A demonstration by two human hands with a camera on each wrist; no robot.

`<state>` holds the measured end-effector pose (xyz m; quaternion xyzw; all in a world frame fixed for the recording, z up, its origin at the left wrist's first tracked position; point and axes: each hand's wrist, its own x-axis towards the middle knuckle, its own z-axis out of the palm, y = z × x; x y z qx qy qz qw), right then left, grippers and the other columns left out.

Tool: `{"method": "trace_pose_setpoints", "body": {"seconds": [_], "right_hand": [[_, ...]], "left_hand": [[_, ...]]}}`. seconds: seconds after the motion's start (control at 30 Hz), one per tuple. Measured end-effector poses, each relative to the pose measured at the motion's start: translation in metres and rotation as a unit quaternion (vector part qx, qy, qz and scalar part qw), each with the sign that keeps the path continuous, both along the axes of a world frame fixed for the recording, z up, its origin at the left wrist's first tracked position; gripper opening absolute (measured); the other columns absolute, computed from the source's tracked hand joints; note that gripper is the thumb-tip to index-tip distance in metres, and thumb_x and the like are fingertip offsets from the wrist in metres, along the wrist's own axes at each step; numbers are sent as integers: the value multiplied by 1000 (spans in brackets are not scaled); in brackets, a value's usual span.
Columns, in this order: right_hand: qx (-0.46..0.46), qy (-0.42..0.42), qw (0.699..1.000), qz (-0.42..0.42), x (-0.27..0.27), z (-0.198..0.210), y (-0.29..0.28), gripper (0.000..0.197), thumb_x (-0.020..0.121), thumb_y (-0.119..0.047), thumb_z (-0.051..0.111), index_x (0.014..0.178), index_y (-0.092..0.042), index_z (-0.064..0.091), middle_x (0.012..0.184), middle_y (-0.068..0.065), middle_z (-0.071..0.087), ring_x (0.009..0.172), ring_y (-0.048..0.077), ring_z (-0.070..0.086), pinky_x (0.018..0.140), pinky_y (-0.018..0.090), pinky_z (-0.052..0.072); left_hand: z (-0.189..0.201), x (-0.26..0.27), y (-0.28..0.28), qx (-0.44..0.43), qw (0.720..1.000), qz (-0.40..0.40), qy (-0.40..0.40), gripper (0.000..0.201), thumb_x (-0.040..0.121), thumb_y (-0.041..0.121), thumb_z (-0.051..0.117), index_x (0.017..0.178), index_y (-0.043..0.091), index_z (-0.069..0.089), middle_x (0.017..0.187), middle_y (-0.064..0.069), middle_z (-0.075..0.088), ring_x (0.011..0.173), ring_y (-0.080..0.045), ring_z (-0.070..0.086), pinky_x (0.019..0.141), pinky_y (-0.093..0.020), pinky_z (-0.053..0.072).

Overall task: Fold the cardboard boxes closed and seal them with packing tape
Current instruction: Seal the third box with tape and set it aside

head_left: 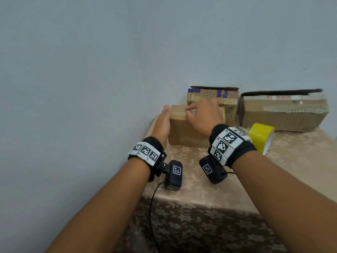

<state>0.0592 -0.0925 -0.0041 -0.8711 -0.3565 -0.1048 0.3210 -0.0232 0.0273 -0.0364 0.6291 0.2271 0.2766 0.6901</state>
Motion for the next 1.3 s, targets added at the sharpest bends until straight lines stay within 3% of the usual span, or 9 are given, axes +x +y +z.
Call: {"method": "trace_pose_setpoints", "body": {"seconds": [0.17,0.37,0.5,0.67,0.73,0.87,1.0,1.17,1.3], "right_hand": [[-2,10,1000,1,-3,3,-2,31,101,-28,51,116,-26,77,125,1,69,131,35,40,100,45,46],[0,6,1000,8,2,-1,2,30,100,-30,51,113,-28,78,108,-2,72,125,34,48,104,46,40],[55,55,997,28,4,1,-1,28,98,-23,55,117,-24,76,84,-7,61,113,31,58,104,44,45],[257,136,956,38,12,20,-22,29,94,-6,54,108,-19,76,75,-10,58,62,-1,51,60,12,41],[261,145,955,6,16,23,-29,28,92,-8,58,107,-24,76,93,-8,64,81,2,56,67,17,43],[199,224,953,-50,21,19,-32,37,81,-10,68,108,-34,67,130,0,59,126,23,49,100,42,49],[248,333,909,-27,19,10,-33,48,86,-3,76,129,-18,63,124,1,58,118,21,55,93,32,48],[330,347,878,-14,19,20,-37,45,91,-15,75,132,-14,59,126,-1,57,117,16,55,96,30,48],[392,418,818,-43,18,24,-39,10,95,-24,71,97,-15,66,102,2,70,101,23,69,98,44,57]], "left_hand": [[-1,-7,0,-65,997,-41,7,61,106,61,23,113,23,70,98,1,79,88,-8,75,69,-23,58],[-3,-11,-1,-96,992,-76,28,64,101,69,22,117,27,67,106,-3,78,91,-13,76,68,-27,61],[-1,-12,-1,-54,994,-88,21,54,96,68,47,123,27,68,112,-4,77,99,-17,75,72,-30,61],[-1,-4,3,9,999,-4,44,36,94,49,60,110,20,71,104,-4,75,92,-18,71,71,-30,54],[2,0,2,42,998,18,51,28,94,43,55,97,18,69,103,-4,69,94,-20,63,81,-36,47],[9,4,-3,66,995,46,63,21,89,37,54,81,17,55,84,-3,53,84,-23,49,75,-38,37],[11,3,-5,59,995,15,73,33,88,50,70,95,18,69,100,-3,73,94,-22,69,85,-38,57],[17,-4,-4,43,999,18,4,20,97,22,65,114,12,70,106,-4,75,96,-21,69,75,-28,53],[23,-9,-6,26,996,20,-85,43,89,0,57,131,9,65,121,-9,73,111,-24,69,92,-33,57]]}}
